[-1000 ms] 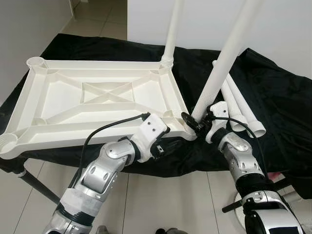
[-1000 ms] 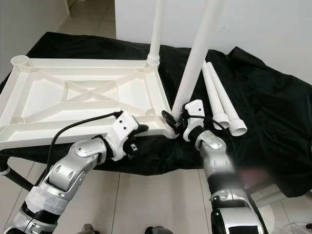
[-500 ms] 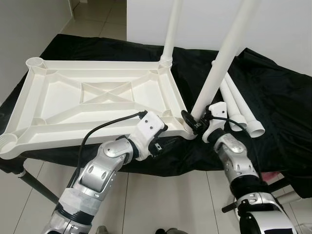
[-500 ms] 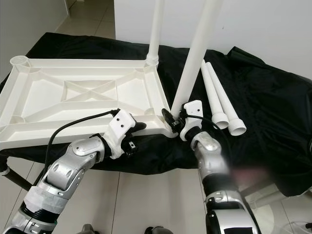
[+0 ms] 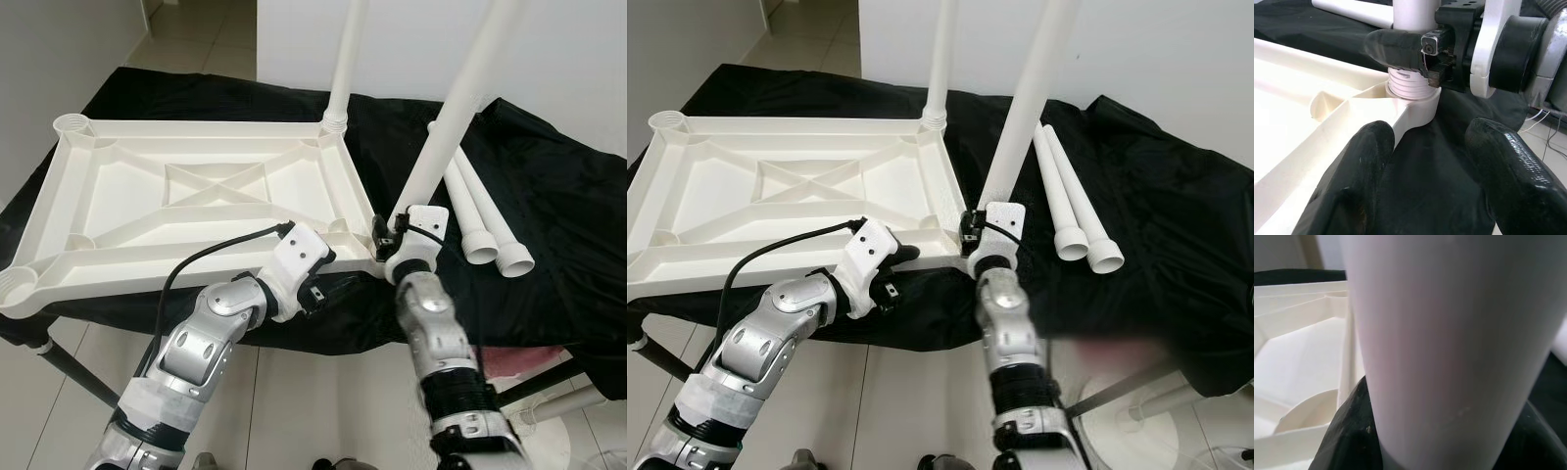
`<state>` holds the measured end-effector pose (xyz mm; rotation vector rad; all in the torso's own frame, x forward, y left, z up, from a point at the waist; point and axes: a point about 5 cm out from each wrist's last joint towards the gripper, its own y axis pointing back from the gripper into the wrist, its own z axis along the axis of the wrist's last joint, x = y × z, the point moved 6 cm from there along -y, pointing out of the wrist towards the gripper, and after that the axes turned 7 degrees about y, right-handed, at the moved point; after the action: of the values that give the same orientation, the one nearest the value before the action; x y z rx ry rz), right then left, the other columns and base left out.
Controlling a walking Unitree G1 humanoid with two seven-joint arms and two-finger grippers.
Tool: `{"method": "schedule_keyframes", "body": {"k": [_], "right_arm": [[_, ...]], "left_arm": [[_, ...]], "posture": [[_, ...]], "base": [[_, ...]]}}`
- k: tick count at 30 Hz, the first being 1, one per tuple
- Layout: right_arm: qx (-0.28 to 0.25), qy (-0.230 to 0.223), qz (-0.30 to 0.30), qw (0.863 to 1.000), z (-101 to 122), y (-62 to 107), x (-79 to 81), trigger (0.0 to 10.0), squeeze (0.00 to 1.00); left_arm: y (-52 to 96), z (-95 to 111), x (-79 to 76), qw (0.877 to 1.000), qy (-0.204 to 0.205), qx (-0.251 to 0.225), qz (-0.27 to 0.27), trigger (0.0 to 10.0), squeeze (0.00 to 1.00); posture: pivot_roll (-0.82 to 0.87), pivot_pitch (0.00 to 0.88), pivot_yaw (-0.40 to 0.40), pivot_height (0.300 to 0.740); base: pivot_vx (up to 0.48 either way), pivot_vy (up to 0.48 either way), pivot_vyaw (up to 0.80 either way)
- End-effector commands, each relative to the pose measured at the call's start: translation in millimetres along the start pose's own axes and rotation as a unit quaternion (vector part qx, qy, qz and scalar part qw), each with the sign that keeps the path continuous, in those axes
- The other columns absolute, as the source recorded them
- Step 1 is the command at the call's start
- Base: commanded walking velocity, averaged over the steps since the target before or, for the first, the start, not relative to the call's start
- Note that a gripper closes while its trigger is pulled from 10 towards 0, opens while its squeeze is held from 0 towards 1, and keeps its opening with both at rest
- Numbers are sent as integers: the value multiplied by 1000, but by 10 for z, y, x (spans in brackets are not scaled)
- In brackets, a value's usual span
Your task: Building children table
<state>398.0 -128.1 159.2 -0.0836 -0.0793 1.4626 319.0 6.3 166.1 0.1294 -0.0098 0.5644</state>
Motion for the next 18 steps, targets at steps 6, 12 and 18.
{"method": "schedule_keyframes", "body": {"k": [6,12,18], "right_arm": [[23,-19,-23,999,-68,6,-47,10000,0],[-6,-25,12,1000,76,-23,-61,10000,1000],[-32,-28,46,998,196,-34,-40,10000,1000]], "left_arm": [[-19,5,23,1000,4,1,7,10000,0],[-20,5,31,1000,4,1,8,10000,0],[-15,6,35,1000,5,1,9,10000,0]], "posture": [[28,102,-106,740],[30,99,-108,740],[31,100,-109,740]], "base": [[0,0,0],[0,0,0],[0,0,0]]}}
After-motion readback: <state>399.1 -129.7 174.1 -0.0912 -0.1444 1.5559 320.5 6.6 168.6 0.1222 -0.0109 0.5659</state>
